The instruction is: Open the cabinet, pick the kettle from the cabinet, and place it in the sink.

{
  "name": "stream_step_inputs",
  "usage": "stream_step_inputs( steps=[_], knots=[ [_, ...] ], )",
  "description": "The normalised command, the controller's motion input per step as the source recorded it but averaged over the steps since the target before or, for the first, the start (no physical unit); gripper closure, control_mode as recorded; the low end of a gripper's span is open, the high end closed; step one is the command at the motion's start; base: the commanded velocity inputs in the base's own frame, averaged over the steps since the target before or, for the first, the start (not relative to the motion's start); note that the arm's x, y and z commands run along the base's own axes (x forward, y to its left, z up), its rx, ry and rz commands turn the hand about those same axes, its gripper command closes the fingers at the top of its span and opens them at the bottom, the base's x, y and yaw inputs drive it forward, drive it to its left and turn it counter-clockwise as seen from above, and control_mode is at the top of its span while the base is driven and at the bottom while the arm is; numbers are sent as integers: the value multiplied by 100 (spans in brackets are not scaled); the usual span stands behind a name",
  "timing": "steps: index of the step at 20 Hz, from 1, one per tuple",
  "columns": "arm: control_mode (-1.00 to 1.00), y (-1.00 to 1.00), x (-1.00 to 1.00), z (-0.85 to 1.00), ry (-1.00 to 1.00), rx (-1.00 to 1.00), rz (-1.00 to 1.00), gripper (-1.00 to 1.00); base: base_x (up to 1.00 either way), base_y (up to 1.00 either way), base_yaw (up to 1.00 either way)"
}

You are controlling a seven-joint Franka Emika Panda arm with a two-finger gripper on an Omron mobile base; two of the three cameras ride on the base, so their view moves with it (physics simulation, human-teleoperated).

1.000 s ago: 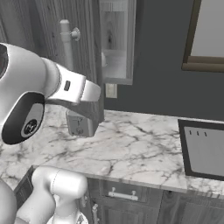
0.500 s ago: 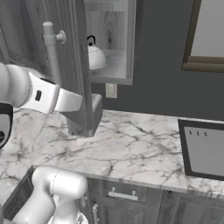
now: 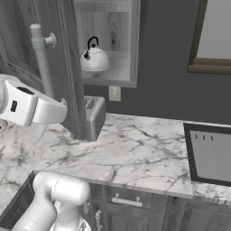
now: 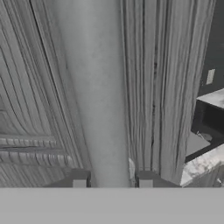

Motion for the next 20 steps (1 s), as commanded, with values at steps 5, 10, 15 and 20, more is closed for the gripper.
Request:
stream_step_inputs(
  steps=[5,10,15,20],
  knots=[
    [-100,-1,-40,0,0,6,-4,-100,0,0,0],
    [-100,-17,-44,-1,0,14,-9,-100,0,0,0],
    [-100,-16,-44,3,0,19,-5,-100,0,0,0],
    [-100,-28,-43,7,0,29,0,-100,0,0,0]
  ],
)
